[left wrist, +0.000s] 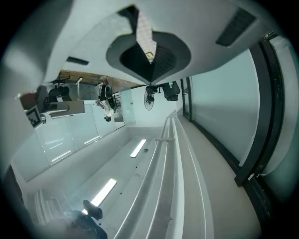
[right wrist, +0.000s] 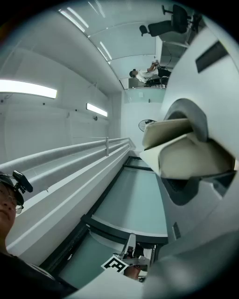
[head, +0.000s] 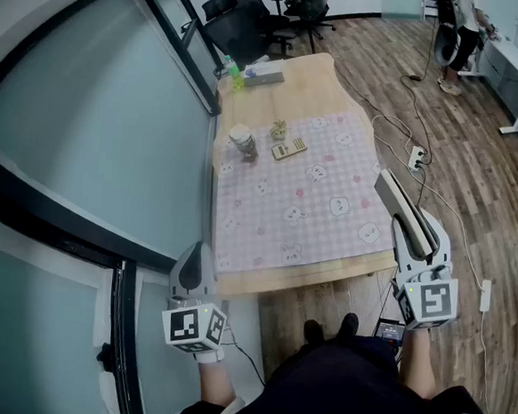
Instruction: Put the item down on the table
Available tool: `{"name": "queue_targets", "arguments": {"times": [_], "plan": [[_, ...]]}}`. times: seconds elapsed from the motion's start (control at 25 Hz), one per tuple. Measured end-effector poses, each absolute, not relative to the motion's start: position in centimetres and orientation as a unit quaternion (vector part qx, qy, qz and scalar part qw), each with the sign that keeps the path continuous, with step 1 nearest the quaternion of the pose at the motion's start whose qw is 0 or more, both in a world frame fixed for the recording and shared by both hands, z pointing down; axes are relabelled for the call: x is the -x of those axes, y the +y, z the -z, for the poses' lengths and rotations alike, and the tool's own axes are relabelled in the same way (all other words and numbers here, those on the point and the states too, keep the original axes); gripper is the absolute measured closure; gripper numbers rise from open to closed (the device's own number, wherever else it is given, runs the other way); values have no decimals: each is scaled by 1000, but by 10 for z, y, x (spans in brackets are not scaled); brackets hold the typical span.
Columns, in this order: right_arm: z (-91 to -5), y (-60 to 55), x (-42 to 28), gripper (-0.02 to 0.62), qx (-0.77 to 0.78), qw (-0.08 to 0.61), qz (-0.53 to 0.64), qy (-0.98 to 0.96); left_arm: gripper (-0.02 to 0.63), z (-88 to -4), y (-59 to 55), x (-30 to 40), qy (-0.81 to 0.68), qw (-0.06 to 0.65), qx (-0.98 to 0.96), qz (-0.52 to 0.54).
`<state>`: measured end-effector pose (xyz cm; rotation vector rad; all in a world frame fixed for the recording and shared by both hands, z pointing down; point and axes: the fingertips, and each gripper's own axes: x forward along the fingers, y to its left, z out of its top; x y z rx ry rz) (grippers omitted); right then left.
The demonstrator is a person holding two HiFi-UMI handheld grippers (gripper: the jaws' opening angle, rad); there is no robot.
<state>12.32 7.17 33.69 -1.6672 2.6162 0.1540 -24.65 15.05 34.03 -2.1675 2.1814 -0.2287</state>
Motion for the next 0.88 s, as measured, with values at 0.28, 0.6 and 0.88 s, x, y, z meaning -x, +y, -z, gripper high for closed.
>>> {"name": "queue_targets", "arguments": {"times": [0.28,0.6,0.88], "plan": [[-348,66,-130,428,533,6,-34,845,606,-338,146,242,707,29,702,77],[-349,64,-140,428,527,17,-27,849,606,-338,140,230,708,25,701,74],[-363,60,-160,428,524,23,-14,851,606,-342,138,207,708,22,700,94]]}}
